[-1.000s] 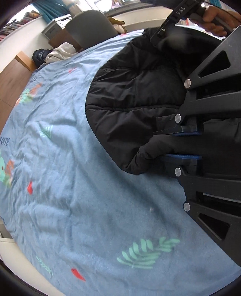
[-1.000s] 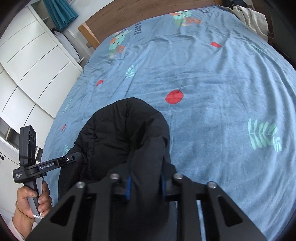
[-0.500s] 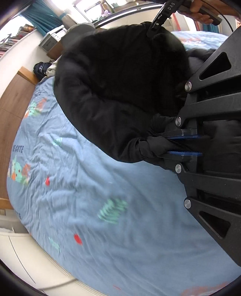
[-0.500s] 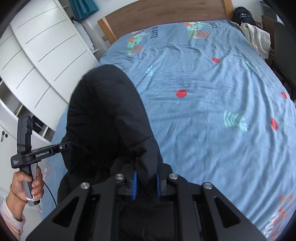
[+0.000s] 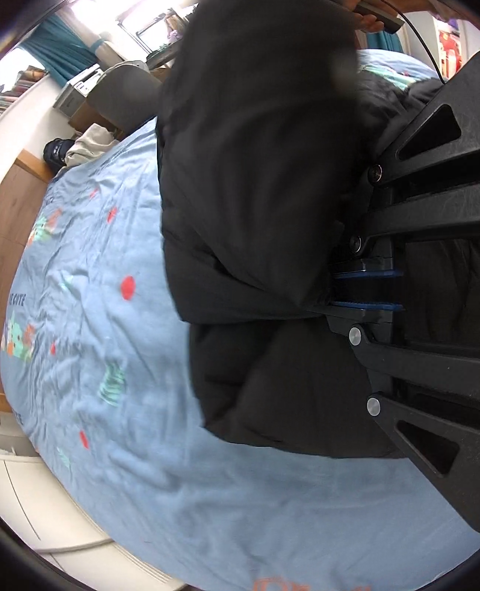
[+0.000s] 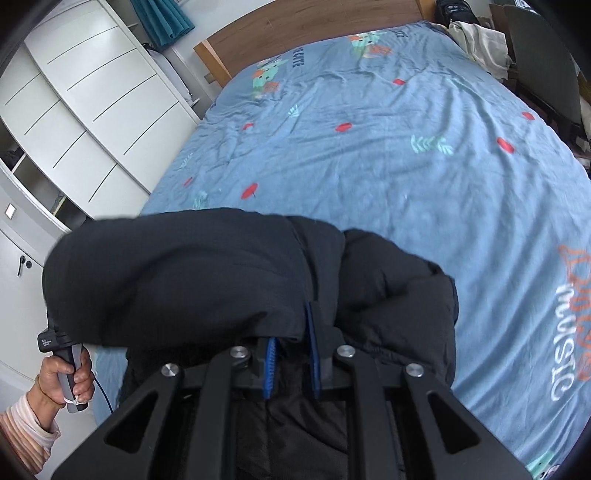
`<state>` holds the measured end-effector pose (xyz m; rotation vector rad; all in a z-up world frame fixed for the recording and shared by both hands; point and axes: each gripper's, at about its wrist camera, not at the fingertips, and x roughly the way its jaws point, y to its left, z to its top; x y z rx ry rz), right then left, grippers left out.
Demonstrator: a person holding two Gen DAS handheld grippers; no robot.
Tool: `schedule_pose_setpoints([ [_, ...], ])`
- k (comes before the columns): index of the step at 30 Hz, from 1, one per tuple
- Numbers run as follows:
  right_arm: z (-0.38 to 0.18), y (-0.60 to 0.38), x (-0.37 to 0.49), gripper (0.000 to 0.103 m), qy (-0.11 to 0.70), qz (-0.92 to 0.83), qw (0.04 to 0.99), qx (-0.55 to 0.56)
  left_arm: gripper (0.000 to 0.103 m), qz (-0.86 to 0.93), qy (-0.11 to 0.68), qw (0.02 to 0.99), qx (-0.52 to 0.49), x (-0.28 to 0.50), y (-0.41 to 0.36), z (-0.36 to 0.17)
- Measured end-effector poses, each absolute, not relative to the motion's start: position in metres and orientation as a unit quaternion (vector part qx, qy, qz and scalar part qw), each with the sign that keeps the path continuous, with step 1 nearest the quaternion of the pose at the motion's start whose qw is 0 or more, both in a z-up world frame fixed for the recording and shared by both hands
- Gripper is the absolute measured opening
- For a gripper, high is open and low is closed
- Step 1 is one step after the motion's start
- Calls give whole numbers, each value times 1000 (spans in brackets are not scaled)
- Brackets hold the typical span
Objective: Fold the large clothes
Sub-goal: 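Lay the hem over the collar and open both grippers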
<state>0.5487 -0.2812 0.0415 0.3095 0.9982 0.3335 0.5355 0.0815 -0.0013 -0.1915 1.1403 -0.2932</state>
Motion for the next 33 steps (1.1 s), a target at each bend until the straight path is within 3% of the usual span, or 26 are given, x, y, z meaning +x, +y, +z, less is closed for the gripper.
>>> schedule_pose_setpoints([
  [6, 5, -283, 523, 14, 445, 158, 872, 132, 9, -144, 500, 850, -82, 521, 81, -26],
  [10, -8, -284, 503, 16, 421, 142, 889, 112, 15, -141, 487, 859, -69, 507, 82, -30],
  [12, -9, -287, 488, 16, 416, 124, 895, 105, 20, -131, 484, 862, -71, 493, 89, -25],
  [13, -8, -288, 479, 16, 417, 114, 896, 105, 31, -123, 482, 865, -72, 486, 92, -23],
  [14, -7, -291, 469, 22, 420, 102, 895, 107, 45, -111, 478, 868, -76, 475, 97, -17],
  [19, 37, -298, 405, 53, 406, 76, 906, 91, 62, -87, 466, 877, -70, 420, 113, 24],
  [25, 92, -285, 377, 58, 384, 92, 916, 70, 69, -82, 434, 894, -70, 392, 118, 72],
  [33, 117, -243, 418, 71, 358, 131, 923, 46, 76, -106, 413, 903, -55, 433, 77, 91],
])
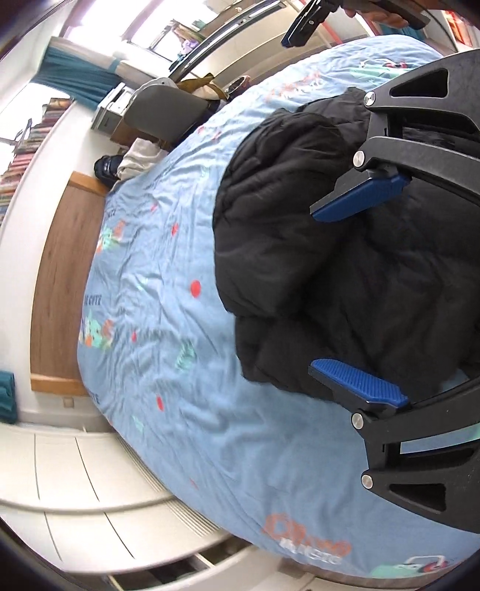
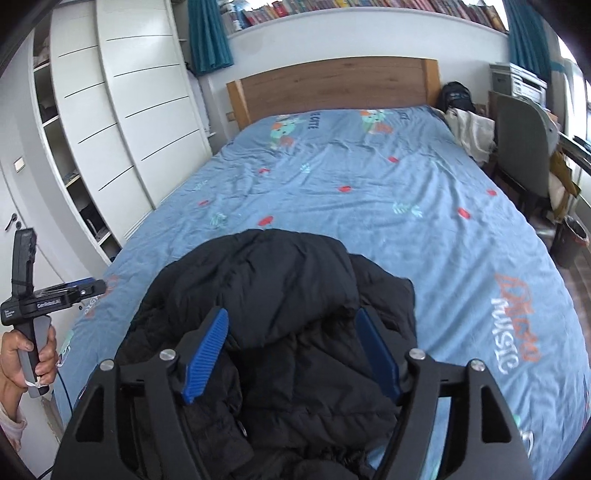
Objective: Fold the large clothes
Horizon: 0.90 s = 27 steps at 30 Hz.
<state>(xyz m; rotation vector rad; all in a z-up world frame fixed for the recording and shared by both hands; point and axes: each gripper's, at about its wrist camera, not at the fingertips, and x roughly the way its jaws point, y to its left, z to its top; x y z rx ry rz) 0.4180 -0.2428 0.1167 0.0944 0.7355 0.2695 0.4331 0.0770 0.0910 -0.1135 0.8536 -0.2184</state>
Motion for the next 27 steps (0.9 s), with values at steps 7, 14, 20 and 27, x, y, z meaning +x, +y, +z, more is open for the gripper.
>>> schedule_pose_setpoints([
  [7, 96, -202, 479, 73, 358, 178, 916, 18, 77, -128, 409, 902, -52, 497, 32, 71],
  [14, 53, -176, 522, 73, 369, 207, 906, -5, 77, -135, 419, 897, -38, 528, 10, 29],
  [20, -5, -186, 519, 73, 391, 215, 895, -16, 79, -129, 441, 887, -38, 515, 20, -27],
  [27, -48, -198, 508, 74, 399, 217, 890, -35, 81, -110, 452, 885, 22, 507, 1, -58],
])
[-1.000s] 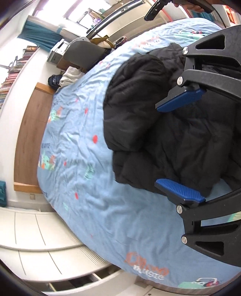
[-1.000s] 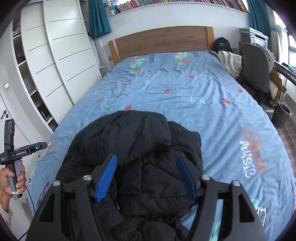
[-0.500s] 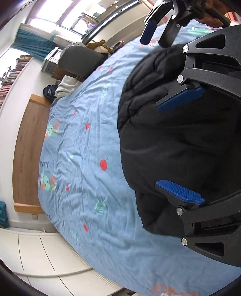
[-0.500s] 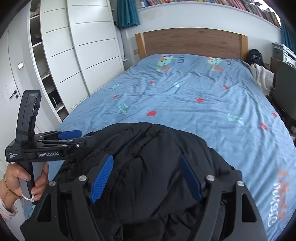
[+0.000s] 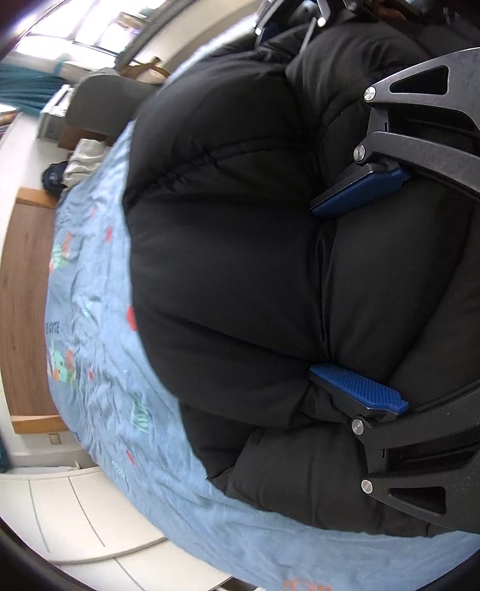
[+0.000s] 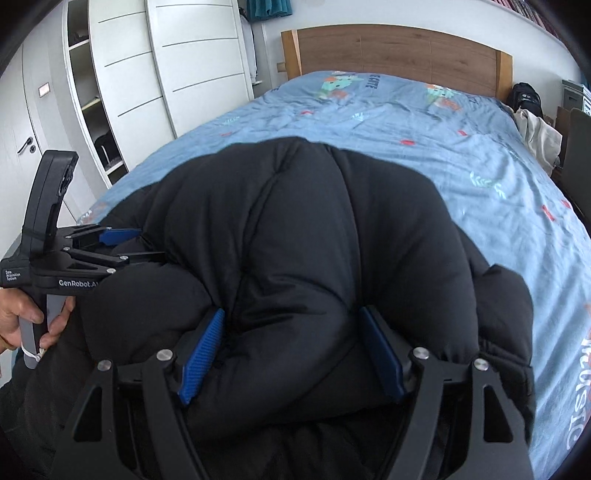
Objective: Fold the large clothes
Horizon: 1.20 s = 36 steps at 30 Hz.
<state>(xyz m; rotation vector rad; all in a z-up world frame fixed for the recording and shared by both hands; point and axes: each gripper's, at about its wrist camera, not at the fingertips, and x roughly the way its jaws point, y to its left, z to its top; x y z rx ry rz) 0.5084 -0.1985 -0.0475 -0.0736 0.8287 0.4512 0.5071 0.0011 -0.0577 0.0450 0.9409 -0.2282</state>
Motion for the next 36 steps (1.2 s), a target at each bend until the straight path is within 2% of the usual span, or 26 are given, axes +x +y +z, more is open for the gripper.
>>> schedule_pose_setpoints([
  [21, -77, -199, 504, 74, 406, 208, 889, -46, 81, -87, 452, 887, 39, 504, 1, -81],
  [28, -50, -195, 505, 74, 482, 191, 852, -65, 82, -65, 518, 849, 76, 506, -13, -52],
  [36, -7, -238, 450, 74, 516, 135, 845, -29, 82, -54, 496, 863, 84, 439, 3, 1],
])
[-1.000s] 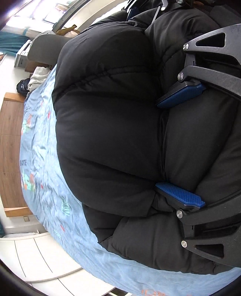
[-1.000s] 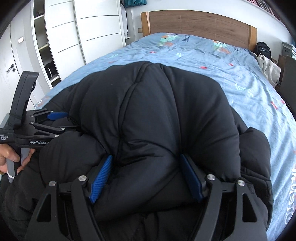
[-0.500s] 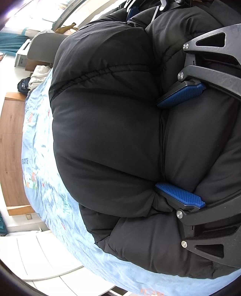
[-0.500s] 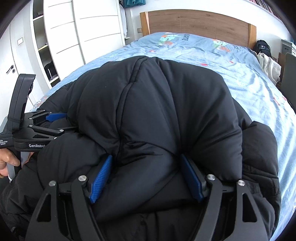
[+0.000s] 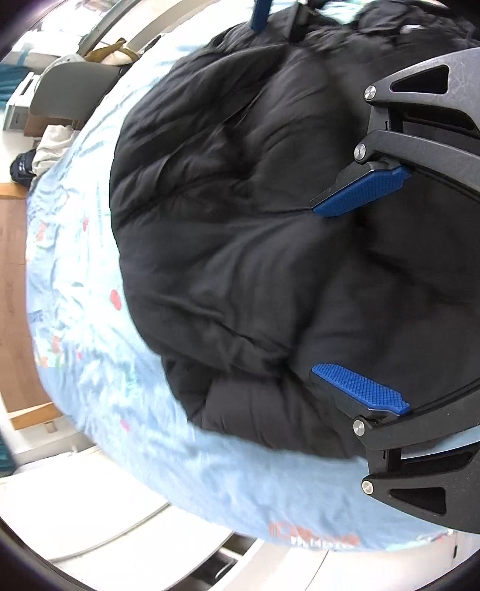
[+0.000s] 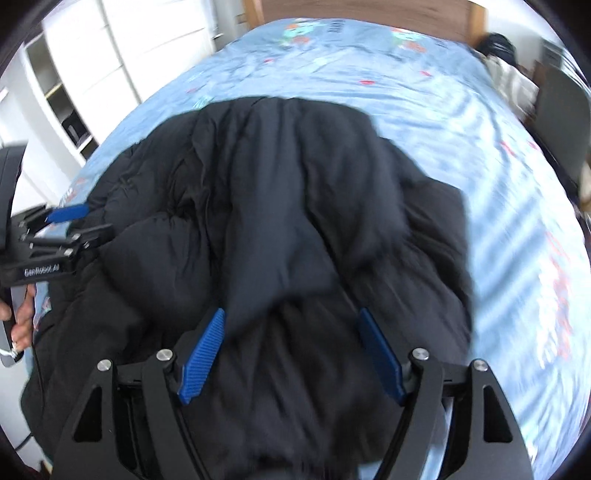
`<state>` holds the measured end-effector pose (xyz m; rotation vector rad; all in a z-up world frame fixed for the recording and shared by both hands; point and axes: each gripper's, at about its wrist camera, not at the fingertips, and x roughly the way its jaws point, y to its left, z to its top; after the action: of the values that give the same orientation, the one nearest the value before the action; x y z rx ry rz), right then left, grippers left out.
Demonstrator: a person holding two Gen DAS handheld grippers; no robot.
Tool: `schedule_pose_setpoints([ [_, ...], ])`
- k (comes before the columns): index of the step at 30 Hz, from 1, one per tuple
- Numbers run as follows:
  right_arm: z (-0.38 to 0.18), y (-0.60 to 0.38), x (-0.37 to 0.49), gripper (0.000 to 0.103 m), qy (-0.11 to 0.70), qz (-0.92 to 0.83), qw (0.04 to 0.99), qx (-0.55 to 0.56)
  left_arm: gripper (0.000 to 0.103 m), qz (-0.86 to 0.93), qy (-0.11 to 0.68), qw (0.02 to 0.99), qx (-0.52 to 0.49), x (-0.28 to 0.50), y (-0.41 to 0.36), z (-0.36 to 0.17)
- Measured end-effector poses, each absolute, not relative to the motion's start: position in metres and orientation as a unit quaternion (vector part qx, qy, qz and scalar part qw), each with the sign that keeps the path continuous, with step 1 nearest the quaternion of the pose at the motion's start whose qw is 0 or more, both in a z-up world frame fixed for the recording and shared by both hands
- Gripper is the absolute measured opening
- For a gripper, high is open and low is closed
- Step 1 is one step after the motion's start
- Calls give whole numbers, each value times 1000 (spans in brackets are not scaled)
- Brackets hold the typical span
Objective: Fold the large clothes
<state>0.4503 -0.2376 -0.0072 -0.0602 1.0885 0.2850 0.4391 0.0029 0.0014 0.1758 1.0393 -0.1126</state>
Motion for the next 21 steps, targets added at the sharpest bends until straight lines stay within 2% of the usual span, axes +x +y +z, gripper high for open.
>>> schedule_pose_setpoints([
  [3, 10, -263, 412, 74, 520, 97, 848, -46, 82, -57, 489, 866, 86, 403, 14, 18],
  [10, 46, -315, 311, 74, 493, 60, 868, 5, 82, -48, 470, 879, 69, 326, 58, 49],
  [21, 79, -356, 188, 74, 444, 36, 893, 59, 84, -9, 444, 896, -6, 208, 156, 62],
])
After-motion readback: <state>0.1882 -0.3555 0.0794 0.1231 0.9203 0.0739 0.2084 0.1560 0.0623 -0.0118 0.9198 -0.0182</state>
